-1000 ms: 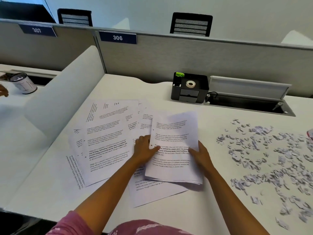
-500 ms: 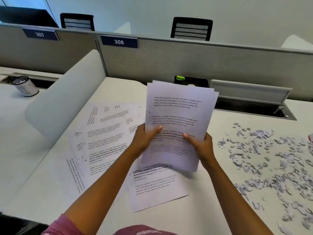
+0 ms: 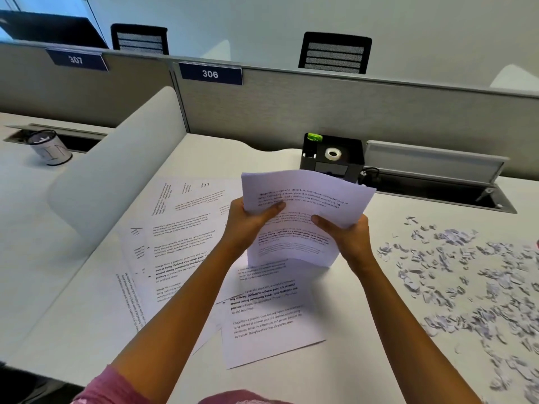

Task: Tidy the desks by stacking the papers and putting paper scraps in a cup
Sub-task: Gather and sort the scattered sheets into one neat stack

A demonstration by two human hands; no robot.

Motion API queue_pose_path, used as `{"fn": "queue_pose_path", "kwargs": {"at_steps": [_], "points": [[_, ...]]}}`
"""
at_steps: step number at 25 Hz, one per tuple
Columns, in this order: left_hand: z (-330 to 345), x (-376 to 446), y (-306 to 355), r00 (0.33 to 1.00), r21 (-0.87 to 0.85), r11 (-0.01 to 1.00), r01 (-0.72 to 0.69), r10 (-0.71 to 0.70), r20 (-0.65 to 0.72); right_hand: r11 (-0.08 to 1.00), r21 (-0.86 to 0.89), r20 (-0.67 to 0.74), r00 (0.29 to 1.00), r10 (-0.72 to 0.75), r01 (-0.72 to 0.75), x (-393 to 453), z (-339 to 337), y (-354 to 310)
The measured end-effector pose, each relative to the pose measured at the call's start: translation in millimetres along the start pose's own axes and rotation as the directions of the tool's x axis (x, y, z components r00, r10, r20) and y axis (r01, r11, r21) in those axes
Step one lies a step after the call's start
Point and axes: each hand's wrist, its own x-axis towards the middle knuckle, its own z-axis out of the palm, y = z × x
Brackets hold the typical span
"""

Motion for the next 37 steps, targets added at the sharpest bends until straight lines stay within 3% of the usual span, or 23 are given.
{"fn": "queue_pose_path", "kwargs": {"at_steps": [5,9,15,20,26,33,37], "points": [[4,2,7,0.998,0.010,0.999,-0.039,0.040,-0.047,0.998,0.000,-0.015,0.998,-0.064,0.064,5,2,-5],[1,14,21,0.997,0.027,0.997,-0.075,0.076,-0.029,0.996,-0.058,-0.147,0.986,-0.077,0.070,19,3,-18],[12,18,33,0.977,0.026,0.986,-0.163,0.165,-0.138,0.985,0.071,-0.269,0.954,-0.136,0.160,21,14,-42],[18,19,33,0.969,0.015,0.993,-0.121,0.121,-0.215,0.990,0.056,-0.299,0.948,-0.110,0.132,22,17,-47],[16,18,33,0.990,0.009,0.991,-0.130,0.130,-0.055,0.974,0.051,-0.118,0.970,-0.214,0.221,20,2,-44],[15,8,-12,0.999,0.019,0.999,0.025,-0.025,-0.021,0.999,-0.003,0.003,0.999,0.040,-0.040,4,-8,15],[12,8,-21,0.997,0.014,0.998,0.059,-0.058,-0.046,0.998,0.008,0.036,0.998,0.057,-0.057,6,-8,18]]}}
